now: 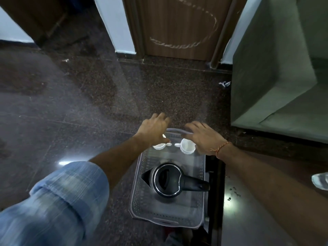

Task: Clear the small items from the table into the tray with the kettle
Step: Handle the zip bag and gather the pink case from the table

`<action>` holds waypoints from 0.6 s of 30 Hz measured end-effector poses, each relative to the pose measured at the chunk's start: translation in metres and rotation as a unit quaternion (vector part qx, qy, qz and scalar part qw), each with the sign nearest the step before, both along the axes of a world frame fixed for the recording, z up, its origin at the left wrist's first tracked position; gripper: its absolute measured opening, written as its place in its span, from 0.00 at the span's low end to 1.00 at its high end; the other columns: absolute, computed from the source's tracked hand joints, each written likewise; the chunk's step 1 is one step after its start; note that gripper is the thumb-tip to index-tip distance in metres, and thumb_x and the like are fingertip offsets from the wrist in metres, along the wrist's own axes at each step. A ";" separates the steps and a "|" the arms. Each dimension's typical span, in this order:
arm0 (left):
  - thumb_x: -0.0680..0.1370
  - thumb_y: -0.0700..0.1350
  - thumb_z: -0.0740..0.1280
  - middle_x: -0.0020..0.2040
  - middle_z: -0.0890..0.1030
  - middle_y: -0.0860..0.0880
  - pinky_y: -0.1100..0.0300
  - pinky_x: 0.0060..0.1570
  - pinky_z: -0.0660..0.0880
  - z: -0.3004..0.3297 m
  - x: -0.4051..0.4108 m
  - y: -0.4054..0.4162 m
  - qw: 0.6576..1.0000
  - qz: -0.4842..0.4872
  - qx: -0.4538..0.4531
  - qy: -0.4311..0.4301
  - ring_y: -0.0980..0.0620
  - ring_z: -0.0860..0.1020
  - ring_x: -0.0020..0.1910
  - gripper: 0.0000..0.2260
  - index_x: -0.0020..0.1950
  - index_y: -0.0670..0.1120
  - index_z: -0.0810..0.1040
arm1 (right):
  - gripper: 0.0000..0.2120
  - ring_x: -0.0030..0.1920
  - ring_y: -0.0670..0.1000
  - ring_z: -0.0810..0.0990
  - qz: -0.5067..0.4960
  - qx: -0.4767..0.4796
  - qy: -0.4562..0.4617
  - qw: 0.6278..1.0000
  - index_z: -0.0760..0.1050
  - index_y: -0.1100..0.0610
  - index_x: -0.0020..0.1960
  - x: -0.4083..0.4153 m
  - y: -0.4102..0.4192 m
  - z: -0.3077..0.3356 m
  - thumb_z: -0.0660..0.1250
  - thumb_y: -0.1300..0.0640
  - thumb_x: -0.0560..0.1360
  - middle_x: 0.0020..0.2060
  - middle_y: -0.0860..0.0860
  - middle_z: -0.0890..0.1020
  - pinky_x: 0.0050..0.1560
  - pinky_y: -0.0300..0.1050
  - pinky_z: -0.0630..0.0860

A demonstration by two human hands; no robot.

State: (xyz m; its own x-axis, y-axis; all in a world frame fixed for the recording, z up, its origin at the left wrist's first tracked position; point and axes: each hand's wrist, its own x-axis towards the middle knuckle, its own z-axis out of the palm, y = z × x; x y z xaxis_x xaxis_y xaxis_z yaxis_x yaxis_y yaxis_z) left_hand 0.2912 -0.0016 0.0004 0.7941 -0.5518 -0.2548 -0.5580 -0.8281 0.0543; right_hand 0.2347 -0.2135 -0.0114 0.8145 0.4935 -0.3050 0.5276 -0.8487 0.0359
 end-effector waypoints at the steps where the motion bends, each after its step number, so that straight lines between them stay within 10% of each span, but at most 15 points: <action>1: 0.69 0.62 0.73 0.62 0.70 0.47 0.46 0.49 0.76 0.012 0.001 -0.002 1.000 -0.003 -0.004 -0.009 0.44 0.71 0.61 0.34 0.69 0.48 0.66 | 0.28 0.71 0.58 0.62 -0.013 0.004 -0.008 1.000 0.68 0.45 0.70 -0.001 -0.002 0.012 0.68 0.56 0.71 0.72 0.54 0.63 0.68 0.53 0.65; 18: 0.70 0.68 0.66 0.70 0.67 0.47 0.44 0.57 0.74 0.186 -0.016 -0.113 0.986 -0.094 -0.064 -0.124 0.43 0.68 0.66 0.39 0.75 0.49 0.61 | 0.33 0.76 0.58 0.57 -0.202 0.071 -0.100 0.972 0.57 0.56 0.77 -0.071 -0.095 0.197 0.63 0.54 0.75 0.74 0.55 0.61 0.75 0.54 0.59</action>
